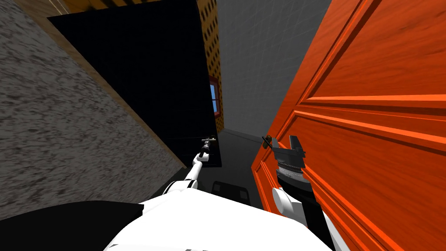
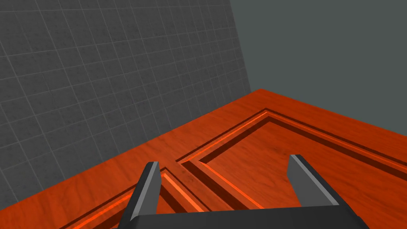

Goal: Push the door open

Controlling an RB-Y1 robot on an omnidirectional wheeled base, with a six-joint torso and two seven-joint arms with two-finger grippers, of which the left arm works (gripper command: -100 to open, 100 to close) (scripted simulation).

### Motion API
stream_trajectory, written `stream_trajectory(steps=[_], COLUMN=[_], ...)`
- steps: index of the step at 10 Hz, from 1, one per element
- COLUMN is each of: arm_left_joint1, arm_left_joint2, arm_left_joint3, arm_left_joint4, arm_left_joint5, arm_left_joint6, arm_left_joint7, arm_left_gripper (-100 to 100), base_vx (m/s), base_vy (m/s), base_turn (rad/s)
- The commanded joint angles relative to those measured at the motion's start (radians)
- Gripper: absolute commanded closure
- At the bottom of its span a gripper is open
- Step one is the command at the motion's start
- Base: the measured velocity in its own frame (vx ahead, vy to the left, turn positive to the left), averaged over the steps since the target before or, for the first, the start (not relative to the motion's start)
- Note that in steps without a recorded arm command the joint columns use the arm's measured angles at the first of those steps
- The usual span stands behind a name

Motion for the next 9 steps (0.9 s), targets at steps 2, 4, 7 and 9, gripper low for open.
stream_trajectory(steps=[2,4,7,9], arm_left_joint1=[-0.008,-0.010,-0.013,-0.016], arm_left_joint2=[0.009,0.008,0.005,0.001], arm_left_joint3=[0.032,0.052,0.080,0.099], arm_left_joint4=[-0.006,-0.010,-0.015,-0.018], arm_left_joint5=[0.002,0.003,0.004,0.005], arm_left_joint6=[-0.006,-0.005,-0.005,-0.005], arm_left_joint7=[-0.023,-0.039,-0.061,-0.076], arm_left_gripper=[100,100,100,100], base_vx=[0.209,0.228,0.183,0.178], base_vy=[0.015,0.037,0.030,0.016], base_turn=[0.072,0.070,0.089,0.107])
